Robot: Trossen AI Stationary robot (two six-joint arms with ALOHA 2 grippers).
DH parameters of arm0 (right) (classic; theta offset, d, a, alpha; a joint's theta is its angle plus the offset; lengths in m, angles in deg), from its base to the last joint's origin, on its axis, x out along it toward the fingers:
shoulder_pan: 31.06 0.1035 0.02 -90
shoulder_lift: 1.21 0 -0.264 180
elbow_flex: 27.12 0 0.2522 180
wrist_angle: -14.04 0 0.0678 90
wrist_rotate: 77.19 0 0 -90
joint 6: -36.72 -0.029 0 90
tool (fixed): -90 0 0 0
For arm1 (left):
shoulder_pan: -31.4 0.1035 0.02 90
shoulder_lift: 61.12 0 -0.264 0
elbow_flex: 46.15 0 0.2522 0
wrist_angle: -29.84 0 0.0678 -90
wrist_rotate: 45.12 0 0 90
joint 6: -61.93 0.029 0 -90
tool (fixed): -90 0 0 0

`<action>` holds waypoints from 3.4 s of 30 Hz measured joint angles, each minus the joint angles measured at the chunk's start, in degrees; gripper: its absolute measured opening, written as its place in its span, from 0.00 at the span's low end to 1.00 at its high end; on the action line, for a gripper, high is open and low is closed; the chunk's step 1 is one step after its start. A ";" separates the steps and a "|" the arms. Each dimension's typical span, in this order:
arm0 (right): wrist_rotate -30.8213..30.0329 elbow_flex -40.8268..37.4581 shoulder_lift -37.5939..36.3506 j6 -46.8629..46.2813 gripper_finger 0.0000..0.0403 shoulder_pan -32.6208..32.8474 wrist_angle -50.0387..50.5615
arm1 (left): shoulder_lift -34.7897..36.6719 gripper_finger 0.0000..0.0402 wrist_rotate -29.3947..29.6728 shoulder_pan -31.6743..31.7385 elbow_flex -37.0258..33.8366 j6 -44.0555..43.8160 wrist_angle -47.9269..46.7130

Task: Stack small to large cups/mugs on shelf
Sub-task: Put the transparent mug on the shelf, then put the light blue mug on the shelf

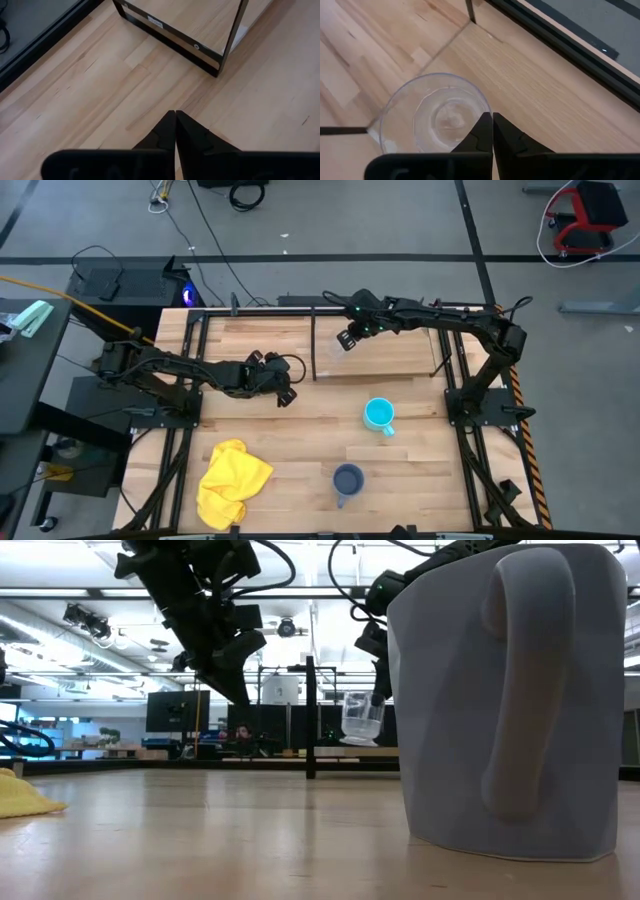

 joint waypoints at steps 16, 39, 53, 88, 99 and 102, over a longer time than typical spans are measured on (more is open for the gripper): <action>-1.17 0.00 -0.02 1.34 0.03 0.00 1.10 | 0.00 0.04 0.00 0.00 0.00 0.00 0.00; -1.15 0.09 -0.07 1.32 0.14 -0.02 0.05 | 0.00 0.06 0.00 0.00 0.00 0.04 -0.04; -0.45 16.76 -1.04 1.31 0.14 5.07 22.86 | 0.00 0.07 0.02 0.00 0.00 1.55 -0.37; -4.43 6.09 -3.72 -22.12 0.14 36.62 51.36 | -0.02 0.08 0.00 -1.40 0.00 1.79 -1.62; 0.42 0.74 -3.72 -16.21 0.14 32.91 40.85 | -0.02 0.07 0.00 -1.42 0.01 1.56 -1.85; 0.41 -0.28 -3.72 -16.10 0.16 32.85 40.81 | -0.02 0.08 0.00 -1.40 0.02 1.57 -1.85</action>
